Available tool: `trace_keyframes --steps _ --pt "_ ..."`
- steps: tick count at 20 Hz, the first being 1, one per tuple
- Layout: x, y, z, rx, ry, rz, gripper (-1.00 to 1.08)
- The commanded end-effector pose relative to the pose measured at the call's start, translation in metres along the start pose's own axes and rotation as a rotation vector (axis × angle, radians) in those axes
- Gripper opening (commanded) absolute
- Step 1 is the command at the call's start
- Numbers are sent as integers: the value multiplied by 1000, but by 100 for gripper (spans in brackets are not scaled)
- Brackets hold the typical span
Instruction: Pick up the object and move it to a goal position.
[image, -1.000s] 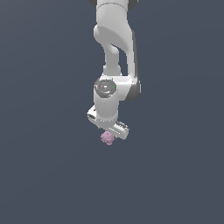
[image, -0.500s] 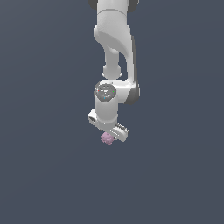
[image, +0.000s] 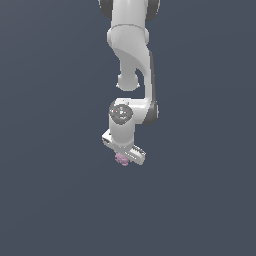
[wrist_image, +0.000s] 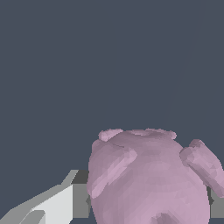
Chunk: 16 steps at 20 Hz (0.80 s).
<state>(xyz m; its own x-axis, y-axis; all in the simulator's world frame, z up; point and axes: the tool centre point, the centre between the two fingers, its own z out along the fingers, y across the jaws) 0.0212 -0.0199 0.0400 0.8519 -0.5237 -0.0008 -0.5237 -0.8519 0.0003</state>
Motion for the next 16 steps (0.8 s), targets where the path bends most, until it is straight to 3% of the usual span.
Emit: trace_keyframes --steps 1,16 --pt "1 0 1 0 1 0 -100" --pt "0 7 -7 1 1 0 -100"
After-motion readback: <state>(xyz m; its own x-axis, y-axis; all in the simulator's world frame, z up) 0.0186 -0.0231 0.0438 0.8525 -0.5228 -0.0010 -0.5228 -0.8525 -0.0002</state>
